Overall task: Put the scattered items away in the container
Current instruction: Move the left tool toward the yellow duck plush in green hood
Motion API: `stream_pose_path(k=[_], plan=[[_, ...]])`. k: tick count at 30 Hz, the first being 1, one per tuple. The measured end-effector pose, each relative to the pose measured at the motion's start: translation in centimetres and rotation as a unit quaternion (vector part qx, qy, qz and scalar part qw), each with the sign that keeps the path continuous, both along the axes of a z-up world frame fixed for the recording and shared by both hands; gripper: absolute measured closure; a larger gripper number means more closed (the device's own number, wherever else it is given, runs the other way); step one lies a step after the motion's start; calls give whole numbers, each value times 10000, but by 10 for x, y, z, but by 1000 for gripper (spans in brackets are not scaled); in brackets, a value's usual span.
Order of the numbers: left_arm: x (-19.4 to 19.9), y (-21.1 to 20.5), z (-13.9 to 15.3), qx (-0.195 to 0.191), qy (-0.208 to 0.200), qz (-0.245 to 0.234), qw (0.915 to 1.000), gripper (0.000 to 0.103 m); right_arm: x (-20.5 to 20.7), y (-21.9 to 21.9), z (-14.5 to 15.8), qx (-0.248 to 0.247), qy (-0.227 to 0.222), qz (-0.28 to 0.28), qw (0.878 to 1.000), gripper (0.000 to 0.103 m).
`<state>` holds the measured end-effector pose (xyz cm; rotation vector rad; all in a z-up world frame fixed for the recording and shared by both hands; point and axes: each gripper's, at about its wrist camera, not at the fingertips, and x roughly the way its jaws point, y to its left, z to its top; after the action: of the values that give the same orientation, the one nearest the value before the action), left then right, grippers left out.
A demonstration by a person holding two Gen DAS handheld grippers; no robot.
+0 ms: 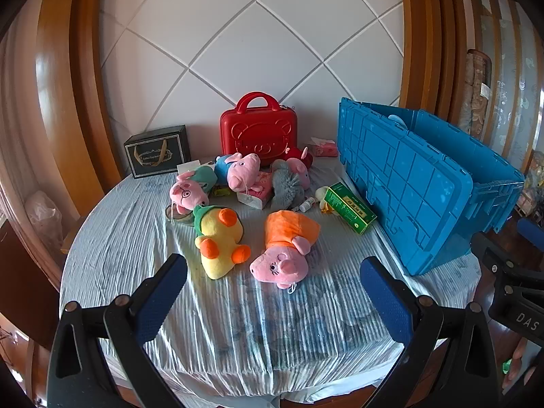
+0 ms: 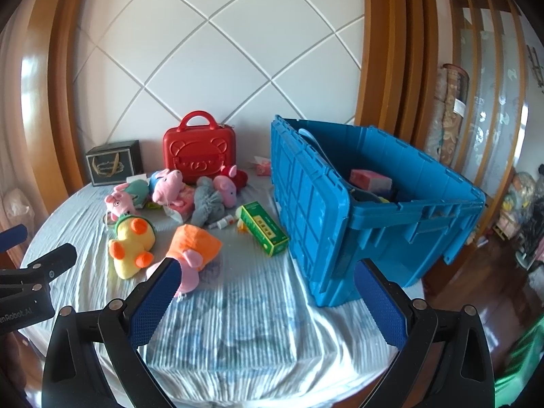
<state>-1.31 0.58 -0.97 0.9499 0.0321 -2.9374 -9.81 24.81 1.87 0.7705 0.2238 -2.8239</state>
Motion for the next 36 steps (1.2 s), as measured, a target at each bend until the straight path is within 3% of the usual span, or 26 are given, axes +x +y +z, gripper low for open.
stream_pose_path(k=[27, 36], plan=[[2, 26, -19, 14, -117, 487, 9987, 0, -29, 16, -22, -19, -233, 677, 9974, 0], [-8, -27, -43, 131, -387, 1017, 9940, 0, -50, -27, -44, -15, -604, 1161, 9914, 0]])
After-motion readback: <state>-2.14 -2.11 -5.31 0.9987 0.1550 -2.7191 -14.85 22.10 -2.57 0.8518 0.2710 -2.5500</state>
